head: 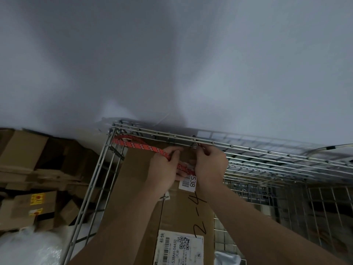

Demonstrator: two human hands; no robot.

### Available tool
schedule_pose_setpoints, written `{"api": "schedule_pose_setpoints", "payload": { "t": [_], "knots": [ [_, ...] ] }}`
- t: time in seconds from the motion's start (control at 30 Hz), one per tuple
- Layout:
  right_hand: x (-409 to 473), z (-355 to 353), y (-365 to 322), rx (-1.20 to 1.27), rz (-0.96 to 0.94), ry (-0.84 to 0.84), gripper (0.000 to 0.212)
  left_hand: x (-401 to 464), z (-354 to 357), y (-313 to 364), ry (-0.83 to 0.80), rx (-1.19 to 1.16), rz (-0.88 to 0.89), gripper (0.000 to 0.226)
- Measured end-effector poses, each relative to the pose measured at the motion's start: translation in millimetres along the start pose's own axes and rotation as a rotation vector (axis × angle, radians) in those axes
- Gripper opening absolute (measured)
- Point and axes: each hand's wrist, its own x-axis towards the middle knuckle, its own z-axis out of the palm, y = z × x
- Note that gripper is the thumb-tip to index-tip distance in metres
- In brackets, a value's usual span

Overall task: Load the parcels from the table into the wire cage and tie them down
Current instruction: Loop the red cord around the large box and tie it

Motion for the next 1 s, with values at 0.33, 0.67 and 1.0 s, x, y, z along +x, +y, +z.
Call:
{"api": "schedule_pose_setpoints", "payload": {
  "t": [0.33, 0.67, 1.0],
  "knots": [
    [-6.9, 18.0, 3.3, 0.009, -0.085, -0.004, 0.028, 12.3, 6.8, 13.8, 0.074, -0.053, -0.111, 0.017],
    [-7.9, 8.8, 1.4, 0.033, -0.083, -0.15, 0.036, 17.7, 13.8, 24.4, 0.113, -0.146, -0.255, 0.021],
    [-52.7, -19.0, 26.3, -0.094, -0.336, 0.014, 0.023, -1.8, 0.8, 22.9, 0.083, -0.225, -0.163, 0.002]
  ]
}}
